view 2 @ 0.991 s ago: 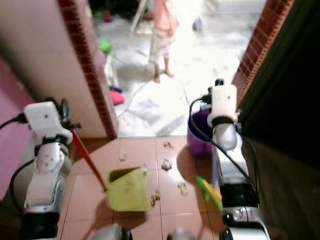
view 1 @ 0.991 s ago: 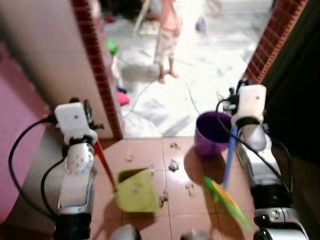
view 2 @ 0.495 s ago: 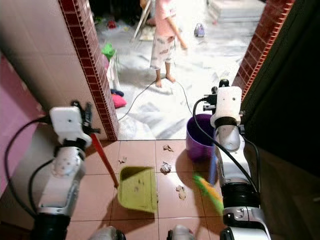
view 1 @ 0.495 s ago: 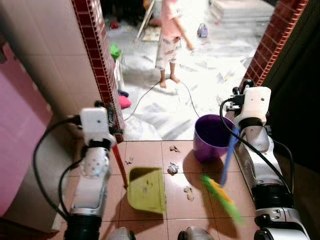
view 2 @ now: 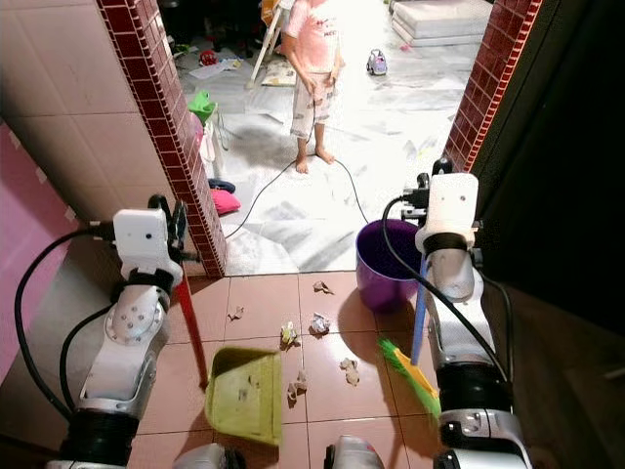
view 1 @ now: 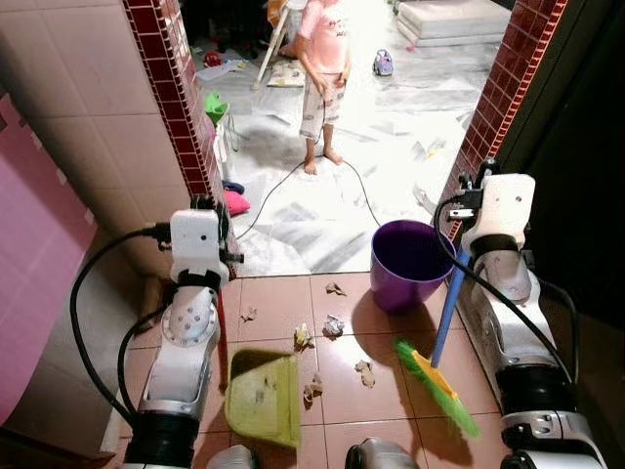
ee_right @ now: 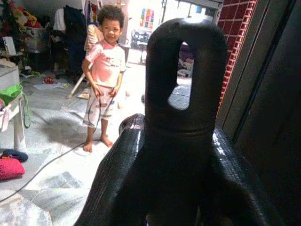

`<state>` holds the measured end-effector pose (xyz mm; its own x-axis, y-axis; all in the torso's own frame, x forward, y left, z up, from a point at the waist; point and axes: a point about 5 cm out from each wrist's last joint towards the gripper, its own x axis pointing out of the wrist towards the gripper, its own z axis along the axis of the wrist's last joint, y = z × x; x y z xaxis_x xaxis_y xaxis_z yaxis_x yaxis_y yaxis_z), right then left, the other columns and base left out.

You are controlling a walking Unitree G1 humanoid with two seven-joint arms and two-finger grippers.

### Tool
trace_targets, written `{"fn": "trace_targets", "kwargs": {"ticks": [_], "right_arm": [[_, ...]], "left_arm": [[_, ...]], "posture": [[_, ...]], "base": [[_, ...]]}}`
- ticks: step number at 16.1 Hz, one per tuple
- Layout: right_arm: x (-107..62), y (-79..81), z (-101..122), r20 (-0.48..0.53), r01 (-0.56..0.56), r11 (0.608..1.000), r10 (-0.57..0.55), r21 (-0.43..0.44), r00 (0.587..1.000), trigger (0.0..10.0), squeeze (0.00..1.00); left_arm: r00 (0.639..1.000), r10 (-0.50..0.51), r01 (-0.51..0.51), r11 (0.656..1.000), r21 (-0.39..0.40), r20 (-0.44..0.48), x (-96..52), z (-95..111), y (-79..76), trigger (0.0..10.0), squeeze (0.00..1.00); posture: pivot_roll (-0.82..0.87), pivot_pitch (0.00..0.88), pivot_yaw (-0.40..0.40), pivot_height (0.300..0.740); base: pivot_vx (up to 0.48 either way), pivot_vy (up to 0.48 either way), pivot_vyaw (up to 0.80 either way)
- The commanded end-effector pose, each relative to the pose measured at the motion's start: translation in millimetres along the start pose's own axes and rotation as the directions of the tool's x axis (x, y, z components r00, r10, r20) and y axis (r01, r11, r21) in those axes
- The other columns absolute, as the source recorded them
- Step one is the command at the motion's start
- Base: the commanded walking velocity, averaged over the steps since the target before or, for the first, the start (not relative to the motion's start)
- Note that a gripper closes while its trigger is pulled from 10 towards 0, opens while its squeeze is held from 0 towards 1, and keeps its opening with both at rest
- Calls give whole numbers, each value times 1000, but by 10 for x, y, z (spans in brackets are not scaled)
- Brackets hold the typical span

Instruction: Sweep floor

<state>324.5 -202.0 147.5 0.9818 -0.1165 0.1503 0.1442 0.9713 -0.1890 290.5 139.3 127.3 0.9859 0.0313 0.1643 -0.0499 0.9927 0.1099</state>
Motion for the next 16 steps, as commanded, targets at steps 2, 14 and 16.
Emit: {"fn": "trace_targets", "kwargs": {"ticks": [2,14,16], "right_arm": [[20,62,175,84,-20,1000,19,9,996,10000,0],[83,121,331,130,-58,997,52,43,990,10000,0],[89,152,349,133,-63,997,57,46,990,10000,0]], "left_arm": [[996,36,-39,999,32,82,72,134,28,10000,0],[997,55,-59,994,91,50,71,-45,-155,10000,0],[998,38,-43,995,87,55,100,-49,-243,10000,0]], "posture": [[-108,0,30,740],[-155,0,11,740],[-162,0,12,740]], "base": [[0,0,0],[0,0,0],[0,0,0]]}}
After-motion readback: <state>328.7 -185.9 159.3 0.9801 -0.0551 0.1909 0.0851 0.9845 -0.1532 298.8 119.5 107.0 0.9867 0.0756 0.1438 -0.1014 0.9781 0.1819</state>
